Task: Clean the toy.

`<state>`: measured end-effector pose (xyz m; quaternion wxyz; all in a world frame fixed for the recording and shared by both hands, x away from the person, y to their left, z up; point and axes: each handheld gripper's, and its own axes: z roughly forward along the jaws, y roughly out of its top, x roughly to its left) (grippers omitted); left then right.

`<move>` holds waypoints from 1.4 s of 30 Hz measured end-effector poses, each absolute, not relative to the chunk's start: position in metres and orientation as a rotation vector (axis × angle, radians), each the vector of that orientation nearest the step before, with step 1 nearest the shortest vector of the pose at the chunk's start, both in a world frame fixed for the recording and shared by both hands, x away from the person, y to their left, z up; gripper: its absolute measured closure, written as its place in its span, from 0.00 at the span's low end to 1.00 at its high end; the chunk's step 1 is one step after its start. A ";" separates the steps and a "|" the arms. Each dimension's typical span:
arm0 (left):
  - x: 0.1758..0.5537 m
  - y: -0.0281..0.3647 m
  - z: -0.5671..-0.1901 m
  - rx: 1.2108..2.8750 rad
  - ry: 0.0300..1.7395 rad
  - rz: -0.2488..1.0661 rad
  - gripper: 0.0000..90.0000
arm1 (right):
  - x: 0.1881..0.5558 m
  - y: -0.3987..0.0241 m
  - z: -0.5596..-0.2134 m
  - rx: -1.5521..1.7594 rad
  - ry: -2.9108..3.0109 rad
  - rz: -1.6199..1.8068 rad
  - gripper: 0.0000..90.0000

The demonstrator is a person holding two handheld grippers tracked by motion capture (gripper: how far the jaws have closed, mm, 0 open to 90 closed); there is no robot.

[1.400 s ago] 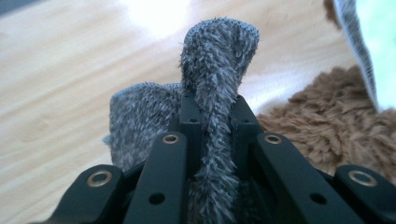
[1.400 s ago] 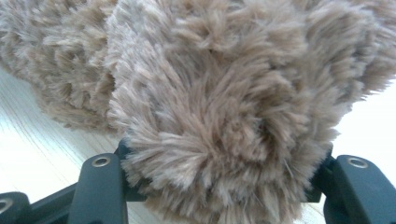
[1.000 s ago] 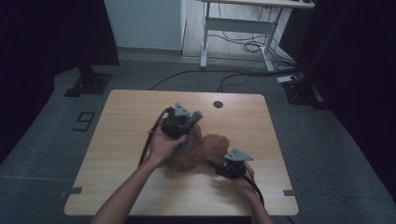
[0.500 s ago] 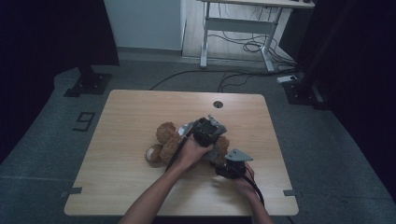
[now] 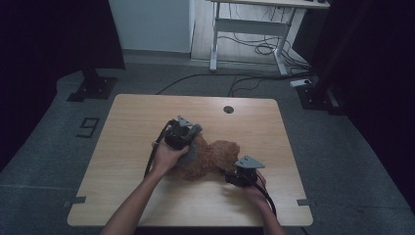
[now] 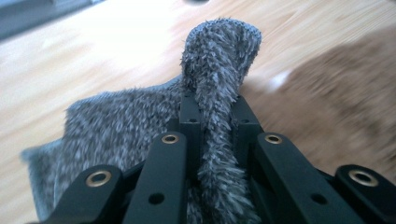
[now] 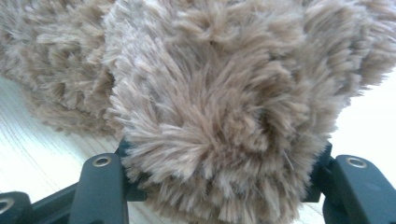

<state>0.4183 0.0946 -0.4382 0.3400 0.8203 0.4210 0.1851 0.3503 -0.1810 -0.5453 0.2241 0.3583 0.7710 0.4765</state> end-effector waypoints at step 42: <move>0.399 0.078 -0.459 2.030 0.979 0.511 0.88 | 0.365 -0.199 -0.522 1.083 1.983 1.432 0.14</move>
